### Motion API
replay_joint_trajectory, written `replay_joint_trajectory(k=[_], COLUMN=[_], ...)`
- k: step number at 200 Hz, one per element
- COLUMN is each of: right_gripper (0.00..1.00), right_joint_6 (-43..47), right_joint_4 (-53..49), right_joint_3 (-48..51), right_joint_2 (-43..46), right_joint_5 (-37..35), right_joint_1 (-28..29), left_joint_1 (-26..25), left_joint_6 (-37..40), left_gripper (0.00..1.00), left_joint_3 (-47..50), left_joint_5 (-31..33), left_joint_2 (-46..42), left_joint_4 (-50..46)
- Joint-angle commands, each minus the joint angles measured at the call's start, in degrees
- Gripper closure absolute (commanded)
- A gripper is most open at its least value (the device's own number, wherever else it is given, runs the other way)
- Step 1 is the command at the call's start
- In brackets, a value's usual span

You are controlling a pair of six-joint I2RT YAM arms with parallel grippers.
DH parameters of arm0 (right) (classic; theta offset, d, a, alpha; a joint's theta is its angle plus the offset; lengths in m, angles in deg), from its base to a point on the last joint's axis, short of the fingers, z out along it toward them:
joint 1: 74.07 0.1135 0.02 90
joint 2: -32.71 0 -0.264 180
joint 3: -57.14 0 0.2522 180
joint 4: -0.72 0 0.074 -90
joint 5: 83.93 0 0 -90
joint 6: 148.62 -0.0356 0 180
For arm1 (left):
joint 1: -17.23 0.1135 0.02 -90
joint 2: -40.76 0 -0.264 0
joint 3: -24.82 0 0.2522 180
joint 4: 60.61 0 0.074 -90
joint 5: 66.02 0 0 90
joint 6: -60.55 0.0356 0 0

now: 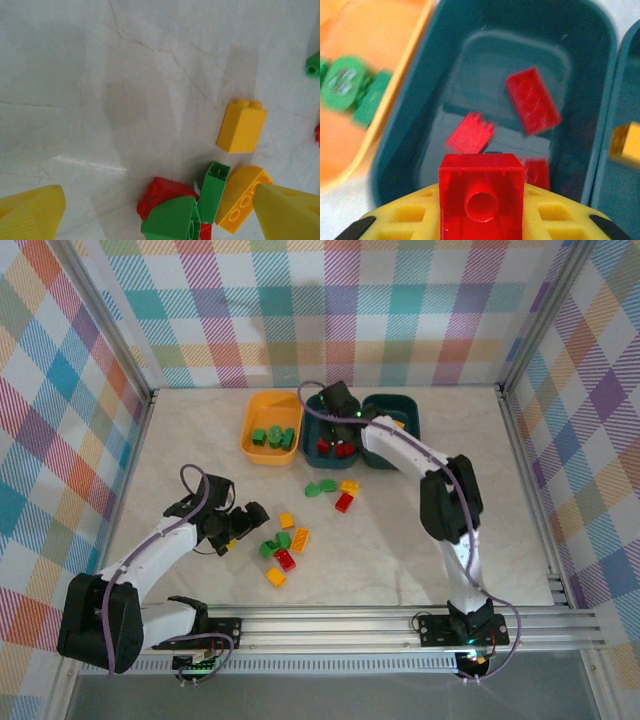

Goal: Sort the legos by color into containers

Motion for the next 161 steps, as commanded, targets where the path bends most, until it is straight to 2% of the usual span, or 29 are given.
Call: replay_joint_trajectory(k=[1, 39, 47, 58, 72, 108, 161], right_gripper=[0.68, 0.64, 0.61, 0.47, 0.40, 0.35, 0.35], right_joint_6=[0.4, 0.2, 0.4, 0.4, 0.5, 1.6, -1.0], right_joint_4=[-7.8, -13.8, -15.1, -16.4, -16.3, -13.1, -1.6], right_joint_3=[-10.4, -22.8, -24.8, -26.6, -26.3, -20.7, 1.7], right_joint_2=[-8.4, -16.4, -17.3, -17.9, -16.6, -8.7, 7.2], right_joint_5=[1.4, 3.3, 3.4, 3.6, 3.8, 1.9, 1.7], right_joint_1=[-1.7, -3.1, -3.1, -3.1, -3.1, -2.0, 0.5], left_joint_1=[-2.1, -4.7, -5.1, -5.7, -6.6, -8.3, -11.7], left_joint_6=[0.8, 0.2, -0.2, -0.7, -1.7, -6.6, -10.2], left_gripper=[0.04, 0.04, 0.04, 0.04, 0.04, 0.05, 0.15], left_joint_3=[-2.1, -2.0, -1.8, -1.7, -1.1, 1.7, 2.8], left_joint_5=[0.8, 0.9, 0.8, 0.5, 0.5, -0.3, 1.2], left_joint_2=[-0.2, -2.4, -2.7, -3.0, -3.4, -5.3, -4.4], left_joint_4=[-3.7, -5.3, -5.5, -5.6, -5.5, -3.4, -0.6])
